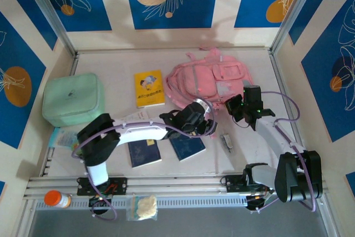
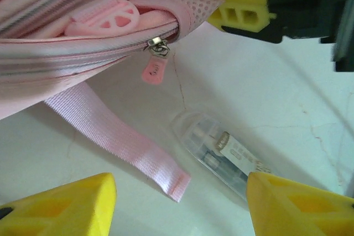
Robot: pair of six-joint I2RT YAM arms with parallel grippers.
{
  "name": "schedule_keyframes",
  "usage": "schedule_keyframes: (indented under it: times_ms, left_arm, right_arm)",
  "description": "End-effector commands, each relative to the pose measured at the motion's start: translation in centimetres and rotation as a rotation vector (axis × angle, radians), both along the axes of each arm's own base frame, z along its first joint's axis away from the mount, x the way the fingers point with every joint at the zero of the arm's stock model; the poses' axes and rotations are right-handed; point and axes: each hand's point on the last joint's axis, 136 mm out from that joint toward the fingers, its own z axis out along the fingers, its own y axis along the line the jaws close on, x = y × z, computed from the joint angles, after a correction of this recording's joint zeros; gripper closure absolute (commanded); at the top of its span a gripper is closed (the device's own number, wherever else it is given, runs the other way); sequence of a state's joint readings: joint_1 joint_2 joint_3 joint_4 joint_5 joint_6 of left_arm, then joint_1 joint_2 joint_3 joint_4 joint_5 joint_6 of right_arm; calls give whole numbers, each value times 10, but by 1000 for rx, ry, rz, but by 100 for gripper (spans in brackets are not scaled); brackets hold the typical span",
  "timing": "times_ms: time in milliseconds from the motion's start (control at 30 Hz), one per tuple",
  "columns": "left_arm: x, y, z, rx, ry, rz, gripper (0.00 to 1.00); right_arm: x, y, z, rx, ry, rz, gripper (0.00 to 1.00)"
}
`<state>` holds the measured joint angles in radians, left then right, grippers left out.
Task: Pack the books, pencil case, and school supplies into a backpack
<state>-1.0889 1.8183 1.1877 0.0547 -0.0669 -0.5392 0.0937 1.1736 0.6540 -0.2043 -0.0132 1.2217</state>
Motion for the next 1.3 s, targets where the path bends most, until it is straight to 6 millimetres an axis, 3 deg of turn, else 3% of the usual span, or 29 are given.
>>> schedule_keyframes:
  times_ms: [0,400,600,733,1033,1267]
  left_arm:
    - [16,-20,10,-18,-90,-2,38]
    - [51,-46,-13,32,-199,47,44]
    - [74,-34,-22,88,-204,207,52]
    - [84,-31,-14,89,-225,272,66]
    - [76,-40,5,1,-221,203,100]
    - [68,-25,11,-24,-164,163,100]
  right_arm:
    - [5,17,28,74,-60,52,100]
    - [5,18,33,78,-61,52,100]
    - [5,19,31,84,-61,53,100]
    - [5,18,29,81,-60,55,100]
    - [7,10,28,71,-66,53,100]
    - [16,-3,41,63,-92,55,100]
